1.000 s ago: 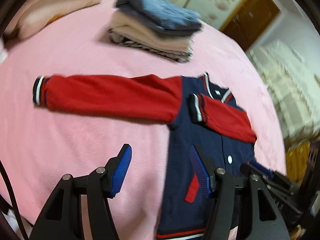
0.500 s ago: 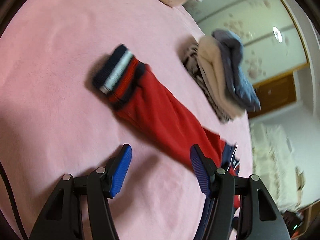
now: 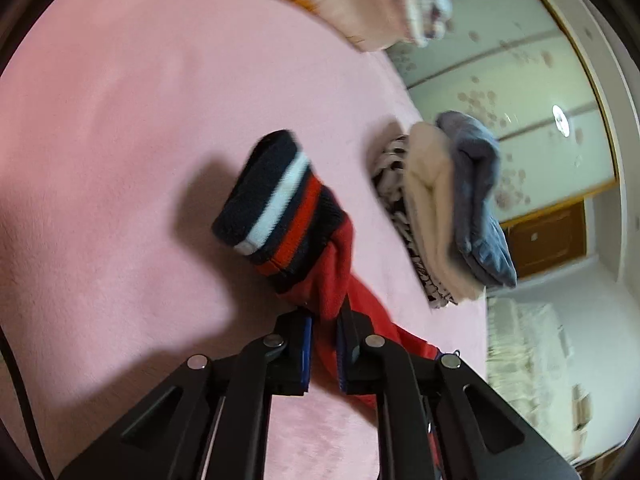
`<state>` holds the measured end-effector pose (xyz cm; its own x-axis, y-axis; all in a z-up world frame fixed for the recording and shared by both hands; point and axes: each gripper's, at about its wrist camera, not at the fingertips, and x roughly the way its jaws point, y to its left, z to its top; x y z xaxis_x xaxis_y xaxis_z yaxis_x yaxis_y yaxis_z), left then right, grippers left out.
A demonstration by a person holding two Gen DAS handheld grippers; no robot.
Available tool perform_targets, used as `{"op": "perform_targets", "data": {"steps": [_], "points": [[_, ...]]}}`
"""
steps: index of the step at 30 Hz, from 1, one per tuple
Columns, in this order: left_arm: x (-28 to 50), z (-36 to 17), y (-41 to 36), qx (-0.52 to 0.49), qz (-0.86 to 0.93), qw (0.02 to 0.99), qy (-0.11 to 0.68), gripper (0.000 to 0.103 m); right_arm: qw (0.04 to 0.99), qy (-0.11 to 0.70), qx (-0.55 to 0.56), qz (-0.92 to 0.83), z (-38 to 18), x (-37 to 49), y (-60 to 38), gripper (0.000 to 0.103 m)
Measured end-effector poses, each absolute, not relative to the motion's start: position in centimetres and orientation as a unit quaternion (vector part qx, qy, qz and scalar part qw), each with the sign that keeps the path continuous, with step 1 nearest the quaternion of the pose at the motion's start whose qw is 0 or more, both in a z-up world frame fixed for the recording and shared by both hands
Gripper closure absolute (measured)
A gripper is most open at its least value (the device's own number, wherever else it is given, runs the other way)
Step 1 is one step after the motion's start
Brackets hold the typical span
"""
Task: Fold large clothes
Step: 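Grasp the other red sleeve cuff with the left gripper and fold it across the chest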
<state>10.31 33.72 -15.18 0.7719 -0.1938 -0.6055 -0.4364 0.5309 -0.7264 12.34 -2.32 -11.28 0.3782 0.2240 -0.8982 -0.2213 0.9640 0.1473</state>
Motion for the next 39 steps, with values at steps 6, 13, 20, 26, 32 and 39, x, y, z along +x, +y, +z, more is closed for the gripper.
{"op": "perform_targets", "data": {"steps": [6, 13, 20, 26, 32, 39], "points": [[13.7, -7.6, 26.4, -0.371, 0.018, 0.871, 0.323, 0.097, 0.843, 0.524, 0.042, 0.112, -10.6, 12.5, -6.5, 0.065], [19.0, -2.9, 12.7, -0.246, -0.087, 0.903, 0.340, 0.097, 0.855, 0.507, 0.093, 0.059, -10.5, 12.3, -14.0, 0.065], [20.8, -6.8, -0.1, -0.119, -0.166, 0.886, 0.417, 0.069, 0.854, 0.504, 0.131, 0.009, -11.5, 11.6, -20.6, 0.065], [20.3, -9.9, -2.5, -0.116, -0.184, 0.859, 0.463, 0.056, 0.853, 0.500, 0.149, 0.000, -12.3, 11.4, -22.7, 0.065], [19.2, -9.6, -0.9, -0.153, -0.200, 0.853, 0.457, 0.046, 0.861, 0.489, 0.138, 0.021, -12.1, 12.1, -21.6, 0.065], [18.0, -8.0, 1.5, -0.192, -0.218, 0.843, 0.452, 0.034, 0.875, 0.470, 0.103, 0.054, -10.8, 13.7, -18.8, 0.065]]}}
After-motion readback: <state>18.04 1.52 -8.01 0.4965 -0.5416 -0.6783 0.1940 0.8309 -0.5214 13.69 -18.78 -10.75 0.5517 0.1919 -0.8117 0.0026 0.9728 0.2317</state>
